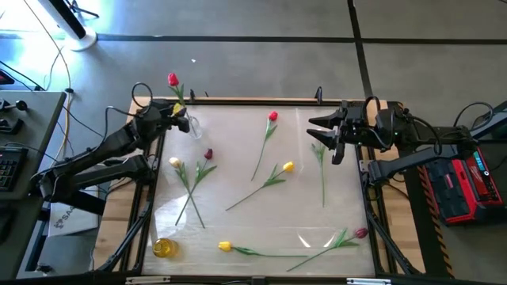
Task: Sort flowers into vase by color
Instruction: Put the red flower into the transparent vase
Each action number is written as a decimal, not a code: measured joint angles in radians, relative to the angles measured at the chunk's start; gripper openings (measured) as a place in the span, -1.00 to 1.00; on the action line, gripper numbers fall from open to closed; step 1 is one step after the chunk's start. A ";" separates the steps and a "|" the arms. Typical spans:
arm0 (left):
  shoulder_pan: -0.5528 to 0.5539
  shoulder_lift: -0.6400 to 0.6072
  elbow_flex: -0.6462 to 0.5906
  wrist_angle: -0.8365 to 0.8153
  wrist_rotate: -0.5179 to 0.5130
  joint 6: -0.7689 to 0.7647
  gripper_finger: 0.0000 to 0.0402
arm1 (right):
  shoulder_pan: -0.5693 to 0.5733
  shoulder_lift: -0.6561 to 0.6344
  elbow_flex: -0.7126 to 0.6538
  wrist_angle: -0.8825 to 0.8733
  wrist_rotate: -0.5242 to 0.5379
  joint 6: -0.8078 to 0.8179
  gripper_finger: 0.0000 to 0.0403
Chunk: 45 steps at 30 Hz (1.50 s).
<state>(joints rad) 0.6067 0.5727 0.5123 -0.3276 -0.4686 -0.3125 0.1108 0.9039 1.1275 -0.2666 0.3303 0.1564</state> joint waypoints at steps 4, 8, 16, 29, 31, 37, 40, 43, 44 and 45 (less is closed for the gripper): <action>-0.007 -0.043 0.082 -0.091 0.066 -0.008 -0.16 | 0.000 0.000 0.000 0.000 0.000 0.000 -0.24; -0.040 -0.062 0.149 -0.122 0.172 -0.024 -0.16 | 0.000 0.000 0.000 0.000 0.000 0.000 -0.24; -0.151 -0.033 0.192 -0.001 0.360 -0.077 -0.16 | 0.000 0.000 0.000 0.000 0.000 0.000 -0.24; -0.289 0.240 0.297 0.177 0.387 0.089 -0.17 | 0.000 0.000 0.000 0.000 0.000 0.000 -0.24; -0.295 0.301 0.317 0.199 0.414 0.107 -0.17 | 0.000 0.000 0.000 0.000 0.000 0.000 -0.24; -0.338 0.459 0.372 0.360 0.464 0.086 -0.17 | 0.000 0.000 0.000 0.000 0.000 0.000 -0.24; -0.356 0.493 0.380 0.450 0.463 0.076 -0.17 | 0.000 0.000 0.000 0.000 0.000 0.000 -0.24; -0.365 0.491 0.381 0.506 0.443 0.062 -0.17 | 0.000 0.000 0.000 0.000 0.000 0.000 -0.24; -0.369 0.491 0.381 0.516 0.433 0.062 -0.17 | 0.000 0.000 0.000 0.000 0.000 0.000 -0.24; -0.372 0.492 0.381 0.521 0.425 0.062 -0.17 | 0.000 0.000 0.000 0.000 0.000 0.000 -0.24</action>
<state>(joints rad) 0.2344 1.0648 0.8932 0.1938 -0.0432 -0.2504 0.1112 0.9039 1.1275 -0.2665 0.3304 0.1562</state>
